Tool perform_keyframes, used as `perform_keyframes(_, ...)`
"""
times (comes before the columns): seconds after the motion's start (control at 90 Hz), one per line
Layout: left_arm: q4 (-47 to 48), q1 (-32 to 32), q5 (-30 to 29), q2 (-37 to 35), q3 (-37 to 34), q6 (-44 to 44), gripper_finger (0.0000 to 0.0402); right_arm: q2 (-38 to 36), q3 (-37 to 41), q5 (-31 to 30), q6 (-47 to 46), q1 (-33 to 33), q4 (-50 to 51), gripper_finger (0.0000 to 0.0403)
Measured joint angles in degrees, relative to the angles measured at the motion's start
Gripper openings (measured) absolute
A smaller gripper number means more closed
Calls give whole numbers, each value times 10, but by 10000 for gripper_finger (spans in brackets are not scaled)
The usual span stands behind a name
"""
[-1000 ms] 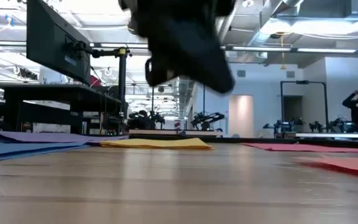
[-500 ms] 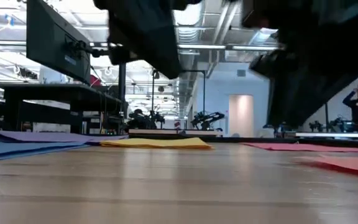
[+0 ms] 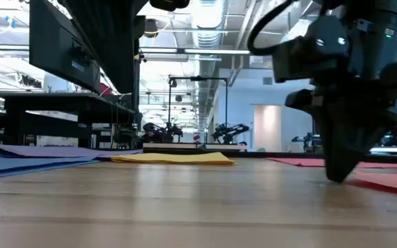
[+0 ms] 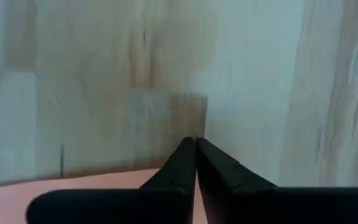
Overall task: Organize paper
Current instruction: Stack the orange paper on top of the orange paper
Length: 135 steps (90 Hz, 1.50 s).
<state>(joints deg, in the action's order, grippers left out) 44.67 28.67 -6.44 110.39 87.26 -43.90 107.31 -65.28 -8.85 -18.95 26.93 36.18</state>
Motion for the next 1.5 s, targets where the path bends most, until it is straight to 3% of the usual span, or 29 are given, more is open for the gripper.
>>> perform_keyframes(0.344,1,0,-1,0,0,14,0,-2,0,-1,-44,-12,118,0)
perform_keyframes(0.744,2,0,0,-1,0,22,0,-41,-41,5,-117,-55,143,0)
perform_keyframes(0.911,43,1,6,-45,0,37,0,-94,-40,27,-209,21,37,0)
perform_keyframes(1.067,78,1,6,-113,0,38,0,-95,-38,31,-309,121,-26,0)
perform_keyframes(1.189,75,-7,-6,-141,0,80,0,-76,-38,20,-331,179,-58,0)
perform_keyframes(1.389,73,-28,-1,-139,0,161,0,11,-40,32,-364,194,-221,0)
perform_keyframes(1.5,75,-32,1,-138,0,187,0,58,-65,31,-396,189,-247,0)
